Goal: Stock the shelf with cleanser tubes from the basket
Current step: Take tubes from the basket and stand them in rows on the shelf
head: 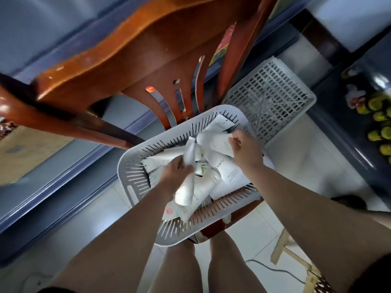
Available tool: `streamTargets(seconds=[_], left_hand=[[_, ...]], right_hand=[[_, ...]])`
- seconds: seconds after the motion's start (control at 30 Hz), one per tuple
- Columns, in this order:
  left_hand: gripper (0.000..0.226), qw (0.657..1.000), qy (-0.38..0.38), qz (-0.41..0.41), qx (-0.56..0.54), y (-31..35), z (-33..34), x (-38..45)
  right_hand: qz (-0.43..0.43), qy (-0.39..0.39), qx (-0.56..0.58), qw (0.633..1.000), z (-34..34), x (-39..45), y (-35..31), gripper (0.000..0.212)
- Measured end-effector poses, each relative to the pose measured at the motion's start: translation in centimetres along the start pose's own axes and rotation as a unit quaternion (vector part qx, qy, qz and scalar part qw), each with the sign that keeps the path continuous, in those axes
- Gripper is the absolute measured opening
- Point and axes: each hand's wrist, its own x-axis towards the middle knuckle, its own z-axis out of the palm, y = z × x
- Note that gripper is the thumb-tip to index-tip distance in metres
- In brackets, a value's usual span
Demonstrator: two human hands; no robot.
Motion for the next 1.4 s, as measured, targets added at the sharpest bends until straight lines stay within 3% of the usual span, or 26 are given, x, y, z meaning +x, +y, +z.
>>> streamTargets(seconds=[0.13,0.3,0.4,0.47,0.53,0.6,0.7,0.87,1.0,1.07,1.2,1.4], left_hand=[[0.018,0.983,0.042,-0.045,-0.173,3.0,-2.9,-3.3],[0.014,0.972,0.040,-0.021,-0.232,7.1,-5.6,-9.0],[0.035,0.971,0.055,0.046,-0.229,9.7,-6.9,-12.7],[0.019,0.960,0.062,0.117,-0.246,11.5,-7.8,-15.7],[0.018,0.944,0.081,0.173,-0.268,12.7,-8.8,-18.5],[0.028,0.931,0.107,0.222,-0.270,13.7,-10.1,-21.5],[0.020,0.910,0.152,0.263,-0.284,14.7,-12.2,-26.1],[0.019,0.865,0.271,0.321,-0.273,16.1,-16.3,-33.1],[0.033,0.843,0.317,0.377,-0.214,16.6,-20.3,-38.6],[0.025,0.822,0.347,0.416,-0.178,16.6,-22.6,-41.2],[0.012,0.788,0.367,0.459,-0.183,16.1,-27.5,-46.1],[0.016,0.768,0.364,0.502,-0.160,15.0,-35.8,-51.6]], right_hand=[[-0.074,0.023,0.025,0.997,-4.5,-0.6,-2.3,0.025],[-0.176,-0.072,0.042,0.981,-11.1,-2.4,-7.4,0.018],[-0.221,-0.112,0.087,0.965,-14.5,-3.4,-11.6,0.015],[-0.258,-0.120,0.103,0.953,-16.7,-4.2,-14.5,0.016],[-0.301,-0.124,0.123,0.938,-18.9,-5.2,-17.4,0.023],[-0.339,-0.112,0.140,0.923,-21.0,-6.4,-20.6,0.026],[-0.384,-0.112,0.163,0.902,-23.8,-8.6,-25.2,0.015],[-0.483,-0.111,0.165,0.853,-26.8,-13.0,-33.8,0.026],[-0.545,-0.081,0.156,0.820,-28.3,-16.5,-40.2,0.026],[-0.569,-0.073,0.156,0.804,-28.8,-18.5,-43.2,0.020],[-0.604,-0.064,0.164,0.777,-29.5,-22.5,-49.3,0.024],[-0.635,-0.023,0.142,0.759,-29.5,-27.9,-57.6,0.010]])
